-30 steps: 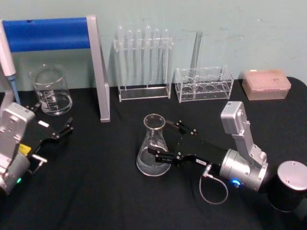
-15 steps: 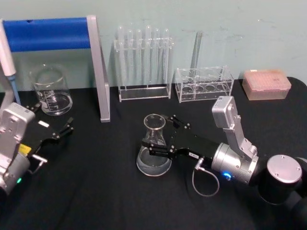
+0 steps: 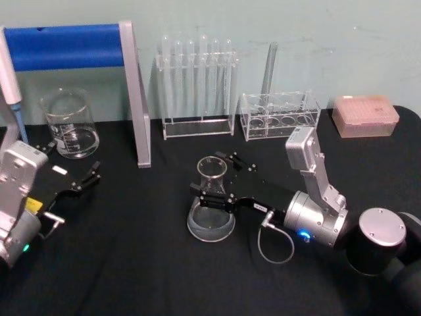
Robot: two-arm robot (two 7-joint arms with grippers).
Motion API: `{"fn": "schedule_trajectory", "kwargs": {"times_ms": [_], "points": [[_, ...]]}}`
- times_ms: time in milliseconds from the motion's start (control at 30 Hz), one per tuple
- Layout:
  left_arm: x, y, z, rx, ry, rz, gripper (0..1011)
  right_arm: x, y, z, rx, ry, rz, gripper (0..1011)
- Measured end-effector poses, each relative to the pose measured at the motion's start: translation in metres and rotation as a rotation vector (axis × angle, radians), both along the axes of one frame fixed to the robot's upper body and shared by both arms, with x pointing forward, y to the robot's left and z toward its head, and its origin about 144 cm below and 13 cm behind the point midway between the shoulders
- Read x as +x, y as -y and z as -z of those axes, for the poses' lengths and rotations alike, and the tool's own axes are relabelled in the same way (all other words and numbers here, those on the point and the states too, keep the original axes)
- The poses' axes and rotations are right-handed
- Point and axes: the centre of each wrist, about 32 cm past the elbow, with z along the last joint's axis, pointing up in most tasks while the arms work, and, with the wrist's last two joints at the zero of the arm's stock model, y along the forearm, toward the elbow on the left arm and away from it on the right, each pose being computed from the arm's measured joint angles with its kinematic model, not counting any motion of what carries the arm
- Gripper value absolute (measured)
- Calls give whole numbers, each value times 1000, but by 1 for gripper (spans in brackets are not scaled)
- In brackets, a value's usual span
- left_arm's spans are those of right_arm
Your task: Grasp the erlenmeyer flask with one hand, shake it three times, then place it back.
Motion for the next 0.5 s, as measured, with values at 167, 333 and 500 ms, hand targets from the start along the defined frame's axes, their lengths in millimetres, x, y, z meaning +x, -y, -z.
{"fn": "schedule_trajectory", "kwargs": {"times_ms": [167,333,500], "points": [[0,0,0,0,0,0,1001,0,-1,0,-3,0,-1,1000],[0,0,0,0,0,0,1001,0,0,0,-3,0,-1,1000],[0,0,0,0,0,0,1001,0,0,0,-3,0,0,961]]}}
